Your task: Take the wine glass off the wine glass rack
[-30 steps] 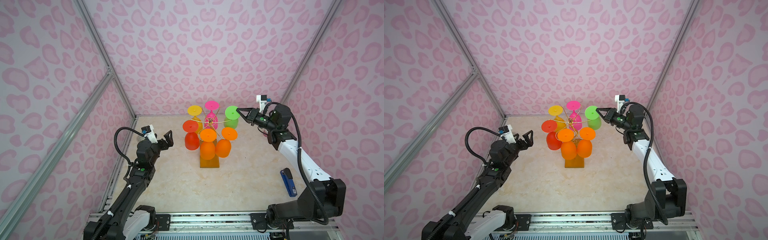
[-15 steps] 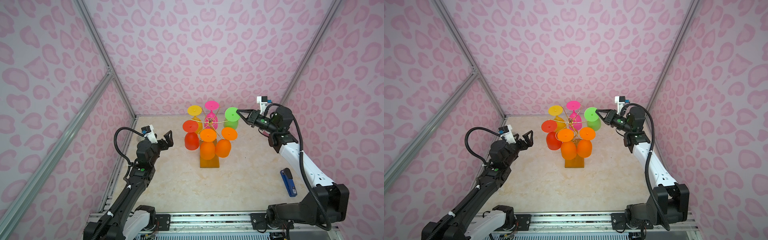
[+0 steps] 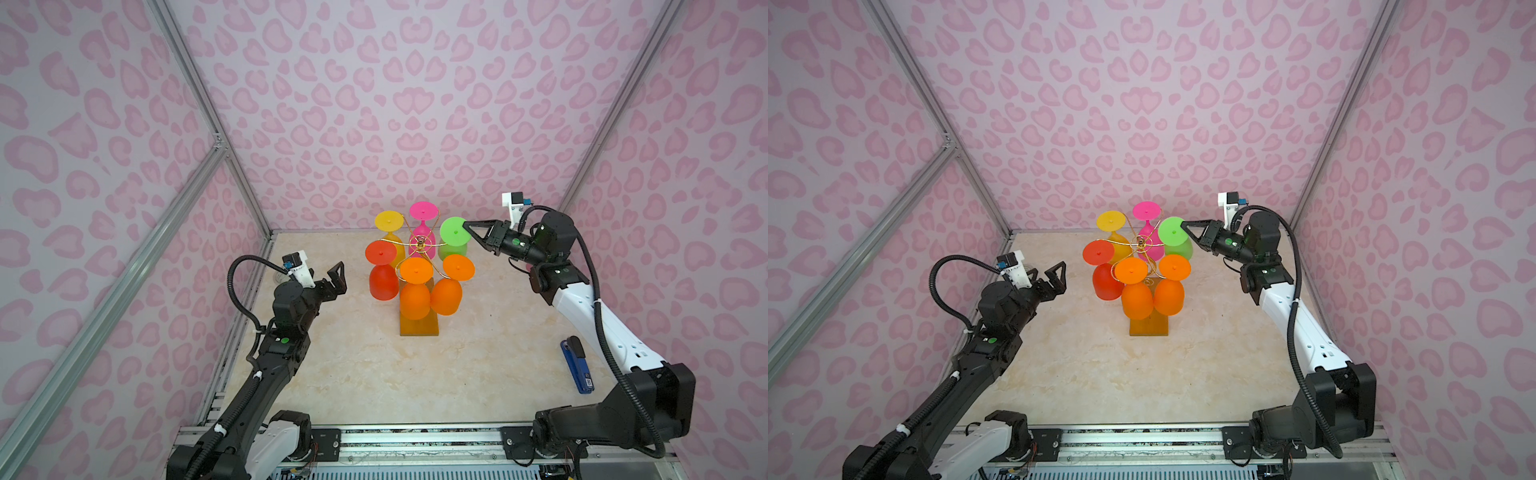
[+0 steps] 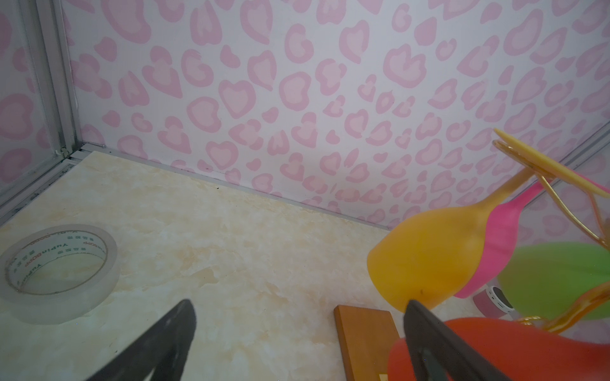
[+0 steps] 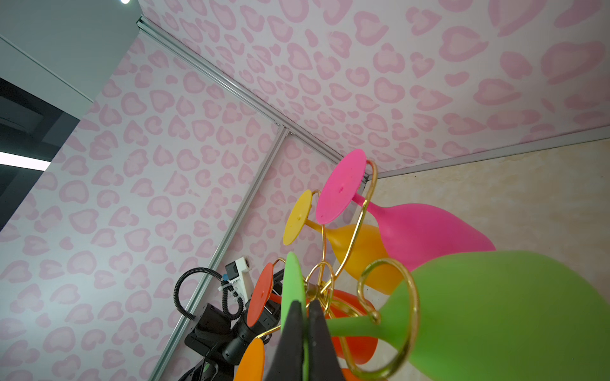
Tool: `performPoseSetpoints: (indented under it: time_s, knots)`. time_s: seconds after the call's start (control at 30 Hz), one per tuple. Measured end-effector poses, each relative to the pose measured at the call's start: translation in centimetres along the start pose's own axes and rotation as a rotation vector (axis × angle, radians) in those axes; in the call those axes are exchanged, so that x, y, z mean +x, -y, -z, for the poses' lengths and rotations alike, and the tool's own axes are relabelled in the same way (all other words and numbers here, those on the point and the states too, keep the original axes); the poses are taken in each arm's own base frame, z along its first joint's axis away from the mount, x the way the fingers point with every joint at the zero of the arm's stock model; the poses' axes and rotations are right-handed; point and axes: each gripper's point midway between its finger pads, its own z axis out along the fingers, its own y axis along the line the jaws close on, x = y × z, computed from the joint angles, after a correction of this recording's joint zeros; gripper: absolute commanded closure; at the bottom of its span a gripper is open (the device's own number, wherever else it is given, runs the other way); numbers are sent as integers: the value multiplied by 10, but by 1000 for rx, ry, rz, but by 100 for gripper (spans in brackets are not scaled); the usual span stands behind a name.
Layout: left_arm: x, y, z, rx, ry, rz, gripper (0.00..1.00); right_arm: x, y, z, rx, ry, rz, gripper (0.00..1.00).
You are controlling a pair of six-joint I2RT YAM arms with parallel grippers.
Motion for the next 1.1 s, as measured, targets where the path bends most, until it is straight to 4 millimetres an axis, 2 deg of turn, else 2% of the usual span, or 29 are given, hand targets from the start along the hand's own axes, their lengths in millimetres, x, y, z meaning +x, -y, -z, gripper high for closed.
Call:
performPoseSetpoints:
  time_s: [0.33,0.6,0.9,1.1]
  knots:
    - [-2,0,4,0,5,-4,0,-13,4,-22,-13,-23,-4,100]
    - [-2,-1,7,-8,10,-6,0,-26,19,-28,2,-1,-25,100]
    - [-6,1,10,-3,21,-9,0,-52,26,-14,-3,70,-34,100]
    - [-12,4,19,2,36,-19,0,-74,14,18,2,150,-2,100]
